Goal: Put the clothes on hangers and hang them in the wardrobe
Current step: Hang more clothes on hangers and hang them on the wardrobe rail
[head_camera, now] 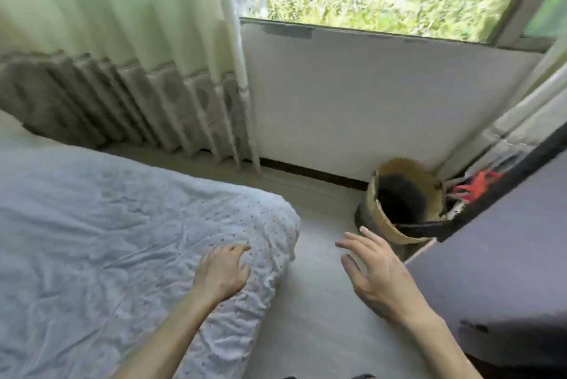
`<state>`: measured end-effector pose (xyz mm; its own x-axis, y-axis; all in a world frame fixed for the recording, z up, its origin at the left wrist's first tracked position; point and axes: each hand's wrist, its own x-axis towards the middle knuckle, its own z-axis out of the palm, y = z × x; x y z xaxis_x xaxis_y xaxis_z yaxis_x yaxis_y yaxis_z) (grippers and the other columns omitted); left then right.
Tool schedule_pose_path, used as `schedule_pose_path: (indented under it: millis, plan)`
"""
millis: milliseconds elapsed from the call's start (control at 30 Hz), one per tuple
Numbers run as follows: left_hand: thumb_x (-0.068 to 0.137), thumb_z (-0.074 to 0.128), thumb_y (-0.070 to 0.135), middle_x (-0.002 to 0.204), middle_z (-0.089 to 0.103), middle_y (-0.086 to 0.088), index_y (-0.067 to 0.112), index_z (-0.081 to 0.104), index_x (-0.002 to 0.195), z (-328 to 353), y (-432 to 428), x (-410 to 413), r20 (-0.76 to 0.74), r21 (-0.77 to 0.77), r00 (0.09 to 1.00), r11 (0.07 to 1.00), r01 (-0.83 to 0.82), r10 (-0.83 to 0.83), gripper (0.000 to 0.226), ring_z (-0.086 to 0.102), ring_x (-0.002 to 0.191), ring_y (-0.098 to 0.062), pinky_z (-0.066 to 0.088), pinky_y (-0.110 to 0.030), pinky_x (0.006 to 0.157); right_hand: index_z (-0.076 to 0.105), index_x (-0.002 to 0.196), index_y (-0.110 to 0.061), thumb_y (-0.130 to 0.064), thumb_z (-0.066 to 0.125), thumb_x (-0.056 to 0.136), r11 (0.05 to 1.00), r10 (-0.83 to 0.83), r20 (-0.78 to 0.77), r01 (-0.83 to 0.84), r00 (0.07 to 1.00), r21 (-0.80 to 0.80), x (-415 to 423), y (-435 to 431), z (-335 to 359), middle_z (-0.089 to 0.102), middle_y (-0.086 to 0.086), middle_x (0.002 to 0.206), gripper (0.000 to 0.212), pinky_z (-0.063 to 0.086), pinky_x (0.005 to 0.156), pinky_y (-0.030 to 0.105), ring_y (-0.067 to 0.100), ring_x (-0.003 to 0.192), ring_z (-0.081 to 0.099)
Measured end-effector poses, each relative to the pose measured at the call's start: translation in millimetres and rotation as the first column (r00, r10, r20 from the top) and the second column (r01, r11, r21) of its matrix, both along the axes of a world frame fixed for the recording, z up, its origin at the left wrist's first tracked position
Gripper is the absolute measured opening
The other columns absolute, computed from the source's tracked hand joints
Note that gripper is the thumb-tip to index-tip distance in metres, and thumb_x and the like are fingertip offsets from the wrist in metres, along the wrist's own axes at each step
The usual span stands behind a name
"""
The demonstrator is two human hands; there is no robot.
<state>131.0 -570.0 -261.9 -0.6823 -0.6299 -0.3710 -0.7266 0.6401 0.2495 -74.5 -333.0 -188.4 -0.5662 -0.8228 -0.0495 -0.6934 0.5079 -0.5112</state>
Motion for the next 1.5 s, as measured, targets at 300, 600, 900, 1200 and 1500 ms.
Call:
schedule_pose_path:
  millis: [300, 600, 900, 1200, 1500]
  plan:
    - [0.101, 0.039, 0.037, 0.151, 0.044, 0.008, 0.034, 0.039, 0.149, 9.1, 10.1, 226.7, -0.008, 0.076, 0.828, 0.826, -0.558, 0.56, 0.048, 0.046, 0.134, -0.016, 0.044, -0.034, 0.102, 0.053, 0.135, -0.042, -0.046, 0.042, 0.101, 0.848, 0.523, 0.034, -0.524, 0.852, 0.074, 129.8, -140.0, -3.0, 0.045, -0.023, 0.146, 0.036, 0.027, 0.12, 0.033, 0.007, 0.149, 0.02]
    - [0.1, 0.043, 0.036, 0.147, 0.051, 0.008, 0.031, 0.045, 0.146, 6.7, 87.1, 345.1, -0.022, 0.077, 0.42, 0.42, -0.904, 0.907, 0.046, 0.048, 0.133, -0.017, 0.044, -0.033, 0.103, 0.053, 0.137, -0.04, -0.046, 0.039, 0.102, 0.428, 0.899, 0.04, -0.893, 0.437, 0.142, 245.5, -221.3, -14.8, 0.044, -0.018, 0.15, 0.038, 0.027, 0.12, 0.034, 0.011, 0.15, 0.02]
    - [0.101, 0.044, 0.035, 0.14, 0.056, 0.005, 0.03, 0.043, 0.148, 3.5, 176.6, 402.8, 0.026, 0.021, 0.069, 0.069, -0.997, 0.997, 0.047, 0.054, 0.126, -0.015, 0.047, -0.03, 0.094, 0.047, 0.141, -0.041, -0.047, 0.037, 0.103, 0.031, 0.994, 0.099, -0.982, 0.05, 0.186, 348.0, -236.6, -43.5, 0.041, -0.018, 0.152, 0.039, 0.023, 0.119, 0.029, 0.01, 0.15, 0.017]
    - [0.1, 0.045, 0.036, 0.14, 0.057, 0.008, 0.03, 0.044, 0.147, -7.9, 189.5, 518.5, 0.068, -0.039, 0.014, 0.016, -0.999, 0.998, 0.047, 0.054, 0.126, -0.016, 0.051, -0.032, 0.092, 0.041, 0.147, -0.039, -0.045, 0.037, 0.104, -0.162, 0.98, 0.15, -0.955, -0.127, 0.249, 475.5, -235.5, -80.6, 0.04, -0.014, 0.154, 0.043, 0.026, 0.119, 0.032, 0.013, 0.15, 0.019]
    - [0.098, 0.046, 0.033, 0.143, 0.054, 0.005, 0.028, 0.046, 0.147, -87.4, 117.0, 724.9, 0.203, 0.025, 0.206, 0.205, -0.978, 0.957, 0.049, 0.052, 0.13, -0.017, 0.046, -0.035, 0.103, 0.032, 0.152, -0.035, -0.041, 0.04, 0.103, -0.008, 0.971, 0.219, -0.909, 0.092, 0.417, 652.4, -285.9, -179.1, 0.027, -0.002, 0.162, 0.051, 0.028, 0.116, 0.035, 0.021, 0.148, 0.027]
